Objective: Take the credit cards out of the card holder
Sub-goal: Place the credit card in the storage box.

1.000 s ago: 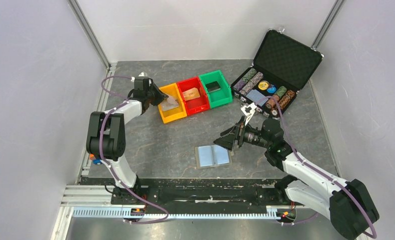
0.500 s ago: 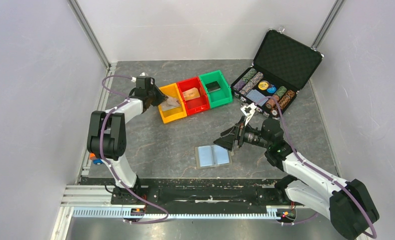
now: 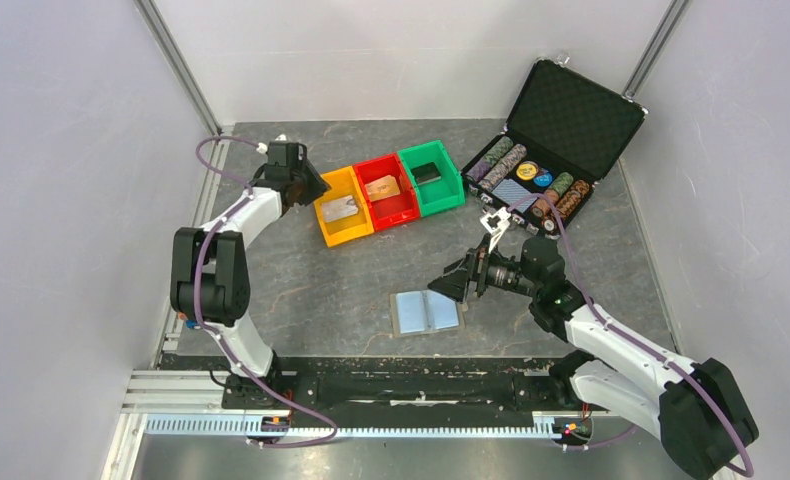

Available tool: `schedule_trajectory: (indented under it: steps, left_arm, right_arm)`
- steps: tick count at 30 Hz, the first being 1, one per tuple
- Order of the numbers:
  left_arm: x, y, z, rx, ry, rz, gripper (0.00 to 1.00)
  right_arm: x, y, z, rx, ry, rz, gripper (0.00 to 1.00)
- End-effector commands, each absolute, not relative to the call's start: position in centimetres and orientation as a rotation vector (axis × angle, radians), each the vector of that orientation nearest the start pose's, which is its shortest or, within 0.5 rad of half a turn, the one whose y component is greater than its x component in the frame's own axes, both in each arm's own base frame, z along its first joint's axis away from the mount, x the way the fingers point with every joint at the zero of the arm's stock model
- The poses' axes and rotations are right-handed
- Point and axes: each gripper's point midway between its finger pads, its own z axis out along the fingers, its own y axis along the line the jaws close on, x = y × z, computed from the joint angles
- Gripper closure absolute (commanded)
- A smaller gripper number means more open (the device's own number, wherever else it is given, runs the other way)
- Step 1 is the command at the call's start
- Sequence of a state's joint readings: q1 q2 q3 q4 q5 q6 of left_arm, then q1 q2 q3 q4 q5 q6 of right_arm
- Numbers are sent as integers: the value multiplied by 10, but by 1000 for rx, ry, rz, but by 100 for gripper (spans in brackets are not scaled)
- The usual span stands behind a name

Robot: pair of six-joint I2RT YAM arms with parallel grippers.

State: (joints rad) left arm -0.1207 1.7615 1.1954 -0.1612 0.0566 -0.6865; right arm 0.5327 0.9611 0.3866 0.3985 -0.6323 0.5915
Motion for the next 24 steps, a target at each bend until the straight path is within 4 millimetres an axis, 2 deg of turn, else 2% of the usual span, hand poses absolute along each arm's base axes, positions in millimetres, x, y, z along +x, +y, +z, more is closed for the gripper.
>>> schedule_trajectory:
  steps: [1,6,11,16,20,22,24]
  left_arm:
    - [459,-94,157,-534,2200,-456,64]
    - [428,-106,187,-415,2213,-527,62]
    - [376,-125,198,-239,2289,-583,56]
    - [311,-148,188,-65,2345,-677,51]
    - [263,-156,172,28,2391,-759,48]
    - [249,-153,166,51,2385,-766,43]
    - [238,-150,161,76,2379,-756,31]
  right_arm:
    - [209,252,181,-469,1884,1227,2]
    - [210,245,169,-468,1943,1159,2]
    - [210,235,146,-465,2025,1070,2]
    - [216,218,123,-437,2096,928,4]
    - [218,213,113,-412,2151,879,15]
    - [218,214,110,-390,2169,865,17]
    - [217,218,106,-378,2188,847,18]
